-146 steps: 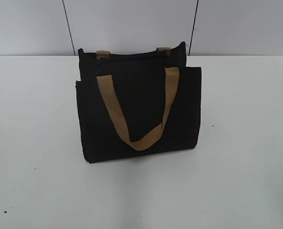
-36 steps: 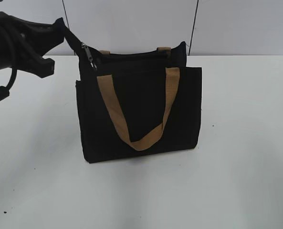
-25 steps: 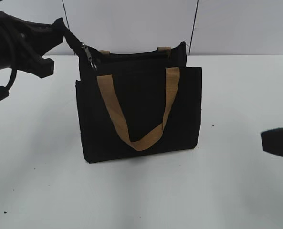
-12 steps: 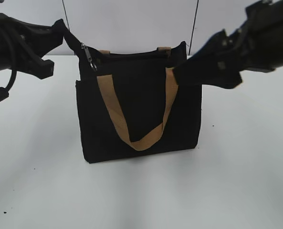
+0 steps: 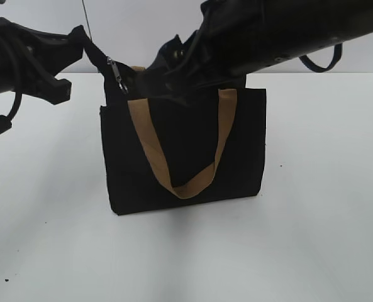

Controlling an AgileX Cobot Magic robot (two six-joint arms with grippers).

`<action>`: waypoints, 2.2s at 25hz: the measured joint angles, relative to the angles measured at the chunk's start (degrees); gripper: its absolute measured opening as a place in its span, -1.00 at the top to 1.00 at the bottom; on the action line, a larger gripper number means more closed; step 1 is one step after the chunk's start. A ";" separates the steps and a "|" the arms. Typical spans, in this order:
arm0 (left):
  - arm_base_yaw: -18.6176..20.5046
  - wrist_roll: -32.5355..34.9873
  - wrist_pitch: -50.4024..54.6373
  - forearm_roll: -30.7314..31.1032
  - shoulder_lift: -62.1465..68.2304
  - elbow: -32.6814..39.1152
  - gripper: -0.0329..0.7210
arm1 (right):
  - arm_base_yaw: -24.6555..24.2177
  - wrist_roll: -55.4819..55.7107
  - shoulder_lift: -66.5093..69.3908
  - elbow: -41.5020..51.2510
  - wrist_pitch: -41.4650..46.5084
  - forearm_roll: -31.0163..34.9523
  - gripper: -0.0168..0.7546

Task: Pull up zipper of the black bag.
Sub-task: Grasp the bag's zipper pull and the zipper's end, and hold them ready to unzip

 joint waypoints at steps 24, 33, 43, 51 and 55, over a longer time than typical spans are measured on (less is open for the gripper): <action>0.00 0.00 0.06 0.00 0.00 0.00 0.83 | 3.04 -0.41 15.11 -7.70 -9.43 0.00 0.28; 0.00 0.00 0.06 0.00 0.00 0.00 0.83 | 3.04 -0.41 15.11 -7.72 -5.98 0.00 0.32; 0.00 0.00 0.06 0.00 0.00 0.00 0.83 | 3.04 -1.25 17.84 -9.53 -5.99 2.47 0.32; 0.00 0.00 0.06 0.00 0.00 0.00 0.83 | 3.04 -1.48 18.66 -9.91 -6.38 2.59 0.32; 0.00 0.00 0.06 0.00 0.00 0.00 0.83 | 3.04 -1.48 18.72 -9.91 -7.43 3.08 0.33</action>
